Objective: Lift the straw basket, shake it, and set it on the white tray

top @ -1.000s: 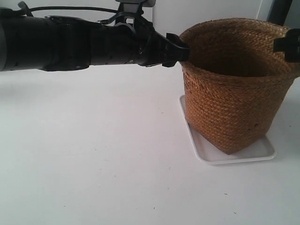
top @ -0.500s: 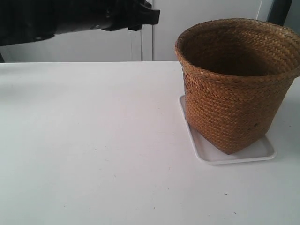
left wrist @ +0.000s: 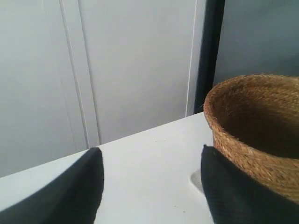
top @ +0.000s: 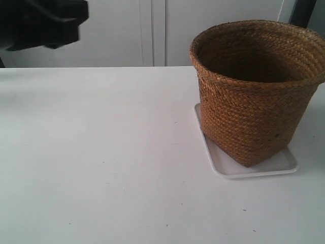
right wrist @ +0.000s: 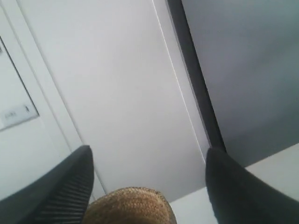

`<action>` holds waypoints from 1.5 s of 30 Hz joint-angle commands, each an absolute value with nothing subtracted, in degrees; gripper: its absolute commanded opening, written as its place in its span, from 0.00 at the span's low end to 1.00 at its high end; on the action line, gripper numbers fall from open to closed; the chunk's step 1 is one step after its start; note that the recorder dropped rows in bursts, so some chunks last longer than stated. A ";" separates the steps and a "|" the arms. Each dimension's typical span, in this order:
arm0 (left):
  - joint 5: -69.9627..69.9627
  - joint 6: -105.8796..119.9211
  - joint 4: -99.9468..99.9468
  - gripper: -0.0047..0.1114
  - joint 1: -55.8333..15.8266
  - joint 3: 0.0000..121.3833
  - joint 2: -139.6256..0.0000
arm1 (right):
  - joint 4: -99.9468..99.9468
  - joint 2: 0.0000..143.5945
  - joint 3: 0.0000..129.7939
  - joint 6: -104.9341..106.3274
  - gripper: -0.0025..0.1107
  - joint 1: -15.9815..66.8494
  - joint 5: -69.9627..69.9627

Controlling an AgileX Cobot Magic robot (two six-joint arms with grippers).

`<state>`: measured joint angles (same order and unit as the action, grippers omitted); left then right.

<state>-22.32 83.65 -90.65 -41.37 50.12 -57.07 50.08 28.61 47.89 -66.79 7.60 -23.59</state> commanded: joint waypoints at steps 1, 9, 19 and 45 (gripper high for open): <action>-18.18 71.50 -79.53 0.60 -41.35 40.03 -43.51 | 49.03 15.15 41.49 -67.35 0.58 7.32 -23.88; -22.31 44.85 -51.94 0.60 -41.35 20.66 -26.63 | 48.16 0.00 33.69 -66.74 0.58 7.32 -23.26; -25.27 28.20 -29.47 0.60 -41.35 4.34 -15.45 | 45.23 0.00 32.54 -65.73 0.58 7.42 -27.45; -8.84 -22.52 14.19 0.60 -41.35 0.00 -13.64 | 44.78 0.00 32.54 -65.73 0.58 7.42 -29.55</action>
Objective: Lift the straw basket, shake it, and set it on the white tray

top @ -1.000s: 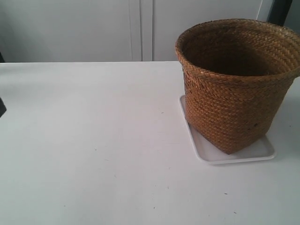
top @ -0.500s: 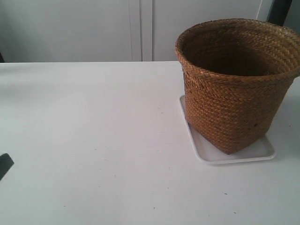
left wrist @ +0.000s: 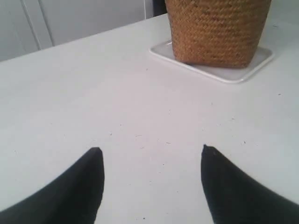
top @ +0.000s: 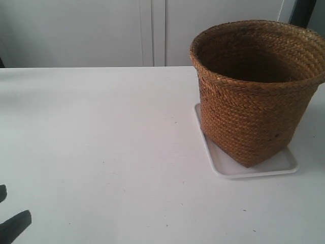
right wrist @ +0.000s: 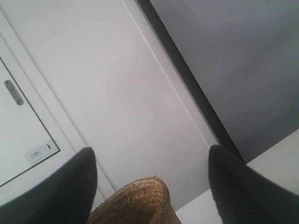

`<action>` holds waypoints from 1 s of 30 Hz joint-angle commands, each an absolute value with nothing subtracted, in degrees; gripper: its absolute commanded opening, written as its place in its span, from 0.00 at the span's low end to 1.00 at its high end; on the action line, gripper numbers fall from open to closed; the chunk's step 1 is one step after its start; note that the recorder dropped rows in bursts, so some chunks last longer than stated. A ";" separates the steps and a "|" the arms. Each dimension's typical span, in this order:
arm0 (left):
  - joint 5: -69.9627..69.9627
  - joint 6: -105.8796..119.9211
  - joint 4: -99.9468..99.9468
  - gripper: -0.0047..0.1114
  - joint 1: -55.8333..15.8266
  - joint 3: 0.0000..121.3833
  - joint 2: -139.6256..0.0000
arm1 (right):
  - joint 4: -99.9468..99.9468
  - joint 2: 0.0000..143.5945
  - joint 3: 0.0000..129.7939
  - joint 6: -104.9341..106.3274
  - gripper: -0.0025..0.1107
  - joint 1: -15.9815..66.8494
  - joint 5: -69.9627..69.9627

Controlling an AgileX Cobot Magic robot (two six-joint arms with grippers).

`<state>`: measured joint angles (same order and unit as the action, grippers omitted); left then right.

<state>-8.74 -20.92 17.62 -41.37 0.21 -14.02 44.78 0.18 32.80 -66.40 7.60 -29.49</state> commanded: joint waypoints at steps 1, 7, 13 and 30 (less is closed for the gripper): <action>-9.52 -22.52 11.60 0.60 -41.35 0.00 -13.64 | 44.78 0.00 32.54 -65.73 0.58 7.42 -29.55; -18.01 -5.56 -12.95 0.60 -40.63 0.00 -12.64 | 44.78 0.00 32.54 -65.73 0.58 7.42 -29.55; 0.56 16.63 -31.15 0.60 -21.77 0.00 -2.28 | 44.78 0.00 32.54 -65.73 0.58 7.42 -29.92; 14.64 18.44 -24.69 0.60 -0.11 0.00 0.00 | 44.82 0.00 32.54 -65.73 0.58 7.42 -30.30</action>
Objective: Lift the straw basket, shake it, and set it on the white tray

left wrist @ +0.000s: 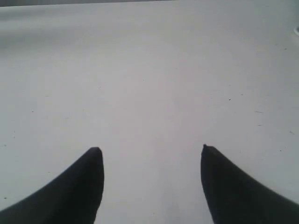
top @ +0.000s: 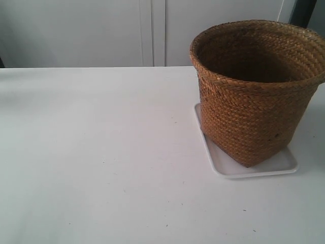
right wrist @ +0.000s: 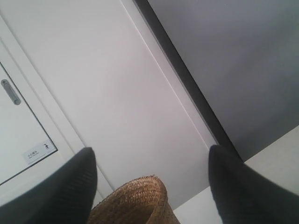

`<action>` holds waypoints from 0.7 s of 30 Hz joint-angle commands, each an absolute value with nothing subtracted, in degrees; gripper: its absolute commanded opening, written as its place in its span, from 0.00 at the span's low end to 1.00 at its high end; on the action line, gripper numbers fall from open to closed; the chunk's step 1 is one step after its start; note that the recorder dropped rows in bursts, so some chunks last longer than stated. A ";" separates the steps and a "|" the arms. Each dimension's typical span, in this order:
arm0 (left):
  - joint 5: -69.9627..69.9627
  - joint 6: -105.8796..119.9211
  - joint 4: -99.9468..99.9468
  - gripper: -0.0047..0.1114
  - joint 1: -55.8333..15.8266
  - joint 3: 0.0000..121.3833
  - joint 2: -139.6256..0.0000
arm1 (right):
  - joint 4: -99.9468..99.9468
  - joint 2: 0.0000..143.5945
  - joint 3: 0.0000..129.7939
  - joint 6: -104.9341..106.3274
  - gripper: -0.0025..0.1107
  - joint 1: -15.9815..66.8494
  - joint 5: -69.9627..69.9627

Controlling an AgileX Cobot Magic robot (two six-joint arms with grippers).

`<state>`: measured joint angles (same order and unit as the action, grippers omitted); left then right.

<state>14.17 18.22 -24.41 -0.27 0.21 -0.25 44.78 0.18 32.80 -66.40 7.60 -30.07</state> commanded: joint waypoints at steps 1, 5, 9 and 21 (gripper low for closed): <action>14.64 18.44 -24.69 0.60 -0.11 0.00 0.00 | 44.82 0.00 32.54 -65.73 0.58 7.42 -30.30; 14.64 18.44 -24.69 0.60 -0.11 0.00 0.00 | 44.82 0.00 32.54 -65.73 0.58 7.42 -30.30; 14.64 18.44 -24.69 0.60 -0.11 0.00 0.00 | 45.18 0.00 32.54 -65.46 0.58 7.42 -30.30; 14.64 18.44 -24.57 0.60 -0.11 0.00 0.00 | -46.21 0.00 23.68 -10.61 0.58 9.32 -9.69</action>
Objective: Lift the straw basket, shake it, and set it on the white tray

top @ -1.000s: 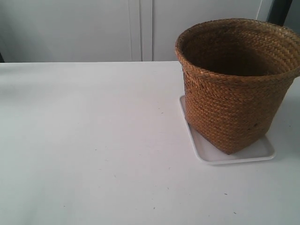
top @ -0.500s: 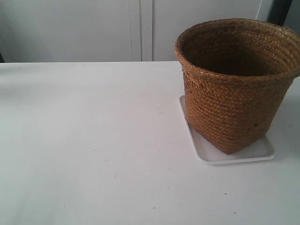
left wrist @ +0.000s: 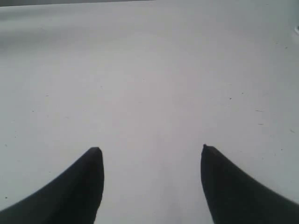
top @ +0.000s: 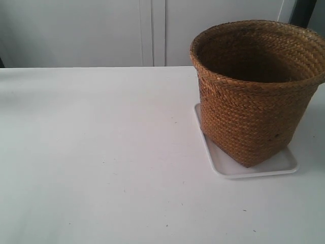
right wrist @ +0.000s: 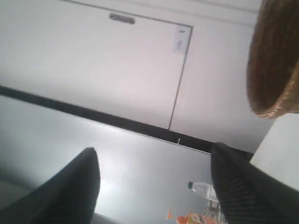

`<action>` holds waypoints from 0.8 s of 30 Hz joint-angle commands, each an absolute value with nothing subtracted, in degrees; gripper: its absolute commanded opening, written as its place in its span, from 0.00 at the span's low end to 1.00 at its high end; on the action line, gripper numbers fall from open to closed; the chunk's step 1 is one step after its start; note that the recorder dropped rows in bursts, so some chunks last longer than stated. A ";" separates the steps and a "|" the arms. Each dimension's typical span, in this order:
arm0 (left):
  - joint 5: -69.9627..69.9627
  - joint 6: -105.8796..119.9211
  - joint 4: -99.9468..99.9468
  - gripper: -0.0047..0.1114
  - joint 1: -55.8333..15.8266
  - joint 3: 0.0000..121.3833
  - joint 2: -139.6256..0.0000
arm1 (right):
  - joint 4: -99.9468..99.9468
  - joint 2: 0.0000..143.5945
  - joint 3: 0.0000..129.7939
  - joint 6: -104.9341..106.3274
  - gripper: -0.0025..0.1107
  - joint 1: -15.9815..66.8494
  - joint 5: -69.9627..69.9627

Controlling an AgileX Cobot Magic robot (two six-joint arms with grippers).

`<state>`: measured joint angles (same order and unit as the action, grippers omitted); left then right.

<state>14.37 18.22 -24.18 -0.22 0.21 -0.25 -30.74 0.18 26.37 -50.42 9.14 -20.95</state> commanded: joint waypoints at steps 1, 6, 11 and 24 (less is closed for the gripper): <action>14.64 18.44 -24.57 0.60 -0.11 0.00 0.00 | -46.40 0.00 23.02 -0.41 0.58 9.32 -10.72; 14.64 18.44 -24.57 0.60 -0.11 0.00 0.00 | -52.77 0.00 5.56 25.92 0.58 9.32 -5.79; 14.64 18.44 -24.57 0.60 -0.11 0.00 0.00 | -52.60 0.00 0.00 35.11 0.58 9.22 -4.00; 14.64 18.44 -24.57 0.60 -0.11 0.00 0.00 | -37.54 0.00 0.00 35.16 0.58 4.80 -16.72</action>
<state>14.37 18.22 -24.18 -0.22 0.21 -0.25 -42.85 0.27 0.32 38.99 6.24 -15.45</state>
